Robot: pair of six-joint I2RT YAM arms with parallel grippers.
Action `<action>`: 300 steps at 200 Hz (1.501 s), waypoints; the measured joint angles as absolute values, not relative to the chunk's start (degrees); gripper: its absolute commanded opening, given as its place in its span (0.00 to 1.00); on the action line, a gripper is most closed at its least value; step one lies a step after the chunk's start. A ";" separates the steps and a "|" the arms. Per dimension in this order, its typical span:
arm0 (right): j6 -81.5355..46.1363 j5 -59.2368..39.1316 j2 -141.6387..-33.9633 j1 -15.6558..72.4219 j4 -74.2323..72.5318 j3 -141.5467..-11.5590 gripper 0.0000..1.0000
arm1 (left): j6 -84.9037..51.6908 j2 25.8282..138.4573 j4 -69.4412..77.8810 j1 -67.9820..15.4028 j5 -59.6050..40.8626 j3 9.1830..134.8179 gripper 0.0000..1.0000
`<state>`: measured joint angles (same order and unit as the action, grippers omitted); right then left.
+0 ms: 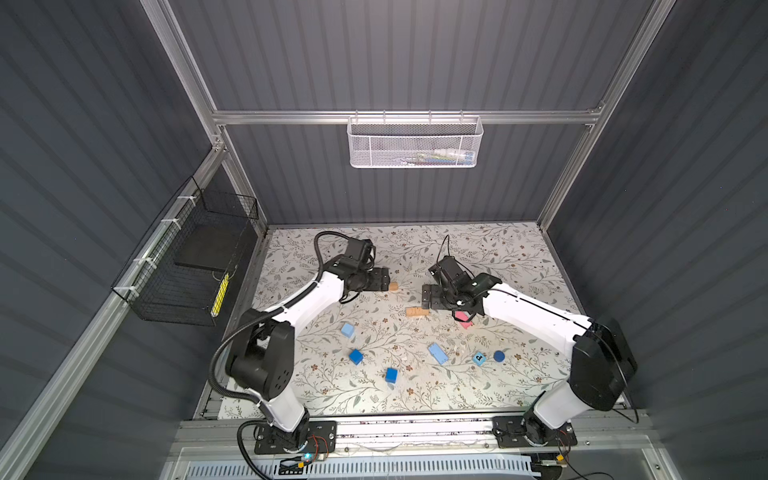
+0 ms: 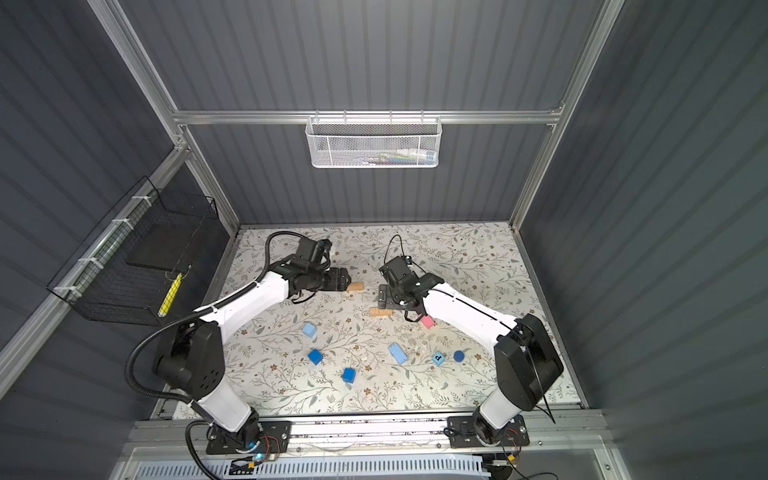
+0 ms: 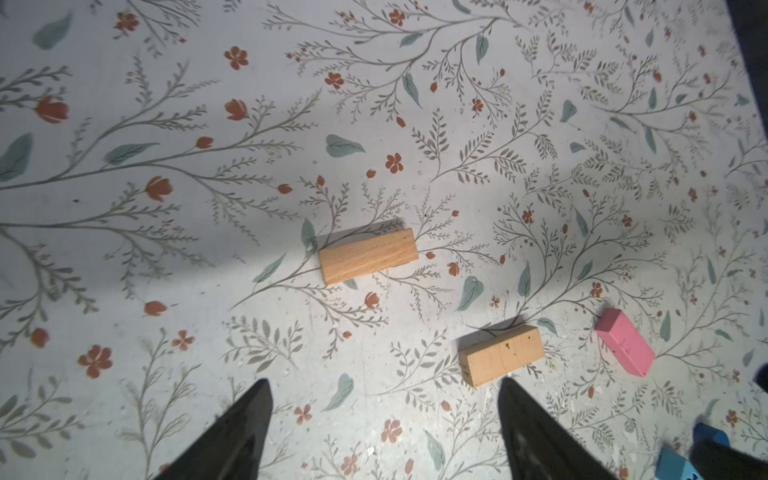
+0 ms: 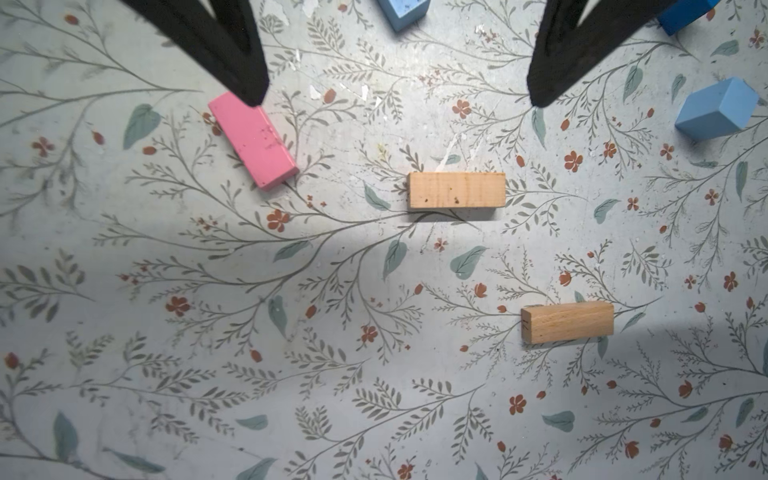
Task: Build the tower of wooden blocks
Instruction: 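Move the left gripper to the farther wooden block while the right gripper draws back, then close the left gripper on the farther wooden block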
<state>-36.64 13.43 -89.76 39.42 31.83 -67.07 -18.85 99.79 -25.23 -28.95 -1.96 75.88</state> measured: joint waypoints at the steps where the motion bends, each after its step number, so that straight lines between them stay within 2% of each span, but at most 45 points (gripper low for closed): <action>1: -36.64 13.43 -89.65 39.40 31.77 -66.96 0.99 | -18.85 100.27 -25.63 -29.17 -1.78 76.47 0.85; 39: -36.60 13.63 -84.12 37.80 29.47 -61.14 0.99 | -19.31 113.56 -35.48 -32.53 4.95 91.29 0.86; 67: -36.60 13.56 -80.03 35.83 27.92 -57.78 0.99 | -20.71 118.37 -39.62 -33.30 7.20 94.96 0.87; 98: -36.38 13.50 -77.06 33.98 26.72 -55.44 0.99 | -22.61 120.84 -42.85 -33.30 8.58 96.84 0.92; 160: -35.75 13.08 -76.09 31.94 25.82 -53.60 0.99 | -25.36 124.81 -43.75 -33.30 9.04 101.30 0.94; 300: -35.77 12.88 -74.61 29.61 25.30 -51.72 0.99 | -30.70 130.21 -43.92 -33.30 9.93 105.82 0.90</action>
<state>-35.77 12.88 -74.61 29.61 25.30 -51.72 -30.70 130.21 -43.92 -33.30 9.93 105.82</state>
